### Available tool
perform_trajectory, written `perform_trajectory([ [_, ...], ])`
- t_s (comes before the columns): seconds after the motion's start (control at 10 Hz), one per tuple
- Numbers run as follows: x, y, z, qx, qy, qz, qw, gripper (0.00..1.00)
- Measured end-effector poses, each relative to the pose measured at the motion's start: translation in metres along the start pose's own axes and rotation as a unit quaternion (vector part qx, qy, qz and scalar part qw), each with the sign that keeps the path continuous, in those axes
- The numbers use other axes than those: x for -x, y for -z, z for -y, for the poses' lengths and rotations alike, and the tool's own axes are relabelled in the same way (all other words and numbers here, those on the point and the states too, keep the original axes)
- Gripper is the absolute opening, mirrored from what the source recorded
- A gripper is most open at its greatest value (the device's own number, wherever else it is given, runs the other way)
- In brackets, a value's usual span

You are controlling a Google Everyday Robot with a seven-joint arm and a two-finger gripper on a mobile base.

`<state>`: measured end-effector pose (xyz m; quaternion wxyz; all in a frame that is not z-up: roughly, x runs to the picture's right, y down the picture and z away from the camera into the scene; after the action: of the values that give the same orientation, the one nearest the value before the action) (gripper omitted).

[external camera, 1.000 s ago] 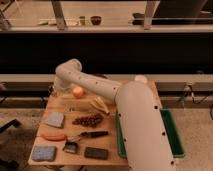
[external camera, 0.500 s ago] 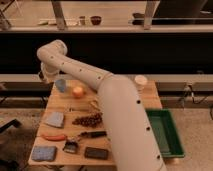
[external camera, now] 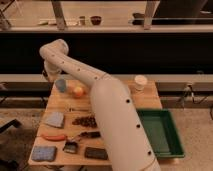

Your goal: Stack cups into tray

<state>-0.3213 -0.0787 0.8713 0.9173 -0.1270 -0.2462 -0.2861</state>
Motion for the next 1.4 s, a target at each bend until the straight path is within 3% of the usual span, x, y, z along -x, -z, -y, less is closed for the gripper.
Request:
perform_trajectory([
  [0.3, -0.009, -0.018, -0.001, 0.004, -0.002, -0.008, 1.0, 0.0],
  [0.7, -0.03, -0.014, -0.001, 0.002, -0.009, -0.028, 0.9996, 0.0],
  [1.0, -0.056, -0.012, -0.024, 0.009, -0.029, -0.038, 0.9988, 0.0],
  [1.4, -0.052, -0.019, -0.033, 0.009, -0.033, -0.037, 0.9987, 0.0],
])
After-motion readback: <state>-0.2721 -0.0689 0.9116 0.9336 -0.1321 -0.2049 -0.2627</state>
